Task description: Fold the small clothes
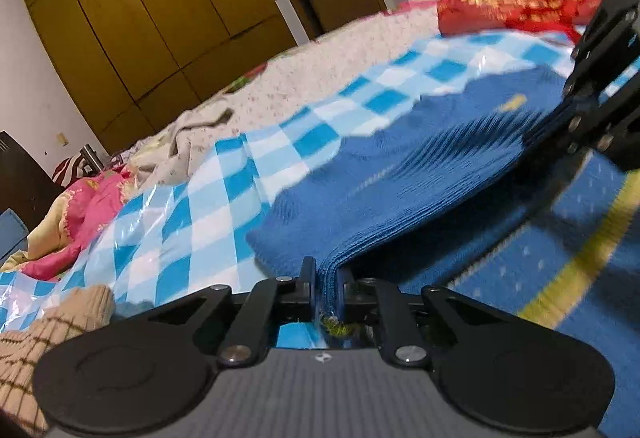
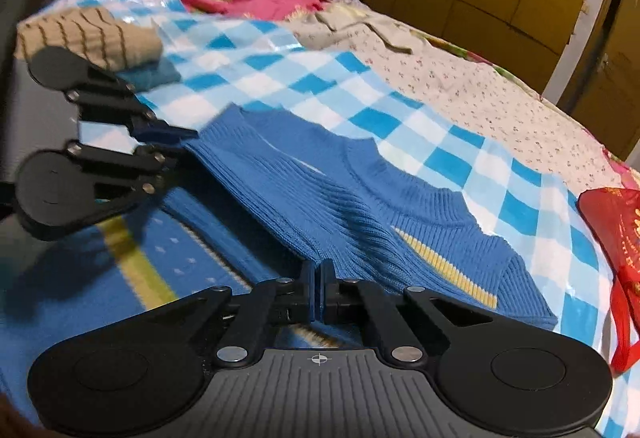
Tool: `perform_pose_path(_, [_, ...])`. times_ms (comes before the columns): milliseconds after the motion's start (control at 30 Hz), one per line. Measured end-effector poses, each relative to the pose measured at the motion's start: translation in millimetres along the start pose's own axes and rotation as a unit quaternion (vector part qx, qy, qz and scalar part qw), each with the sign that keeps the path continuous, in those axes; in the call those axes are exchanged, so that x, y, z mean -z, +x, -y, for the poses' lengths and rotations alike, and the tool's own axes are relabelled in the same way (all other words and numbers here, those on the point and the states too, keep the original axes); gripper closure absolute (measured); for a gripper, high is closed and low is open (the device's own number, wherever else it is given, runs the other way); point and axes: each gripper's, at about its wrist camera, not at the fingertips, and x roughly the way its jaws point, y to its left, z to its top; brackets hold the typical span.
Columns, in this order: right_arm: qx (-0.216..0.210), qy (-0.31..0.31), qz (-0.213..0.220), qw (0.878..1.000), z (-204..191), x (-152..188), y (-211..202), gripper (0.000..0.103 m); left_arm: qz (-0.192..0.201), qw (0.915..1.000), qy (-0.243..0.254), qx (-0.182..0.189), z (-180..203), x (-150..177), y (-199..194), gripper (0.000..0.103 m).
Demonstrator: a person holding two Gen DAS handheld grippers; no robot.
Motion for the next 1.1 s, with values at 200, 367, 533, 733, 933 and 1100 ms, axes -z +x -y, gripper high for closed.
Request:
perform_pose_path(200, [-0.008, 0.018, -0.036, 0.999, -3, 13, 24, 0.096, -0.023, 0.9993, 0.029, -0.003, 8, 12, 2, 0.079])
perform_pose_path(367, [0.003, 0.058, -0.007, 0.998, 10, 17, -7, 0.094, -0.017, 0.9998, 0.014, -0.001, 0, 12, -13, 0.078])
perform_pose_path(533, [0.056, 0.176, 0.014, 0.983, 56, 37, -32, 0.088, 0.012, 0.9998, -0.012, 0.006, 0, 1, -27, 0.078])
perform_pose_path(733, [0.130, 0.298, 0.008, 0.946, 119, 62, -13, 0.081, 0.021, 0.9995, -0.010, 0.023, 22, -15, -10, 0.078])
perform_pose_path(933, [0.064, 0.359, -0.008, 0.931, 144, 72, 15, 0.068, 0.000, 0.9997, 0.012, 0.023, 41, -14, 12, 0.078])
perform_pose_path(1100, [0.071, 0.339, -0.013, 0.938, 141, 67, 9, 0.099, 0.018, 0.9998, -0.003, 0.012, 37, -20, 3, 0.078])
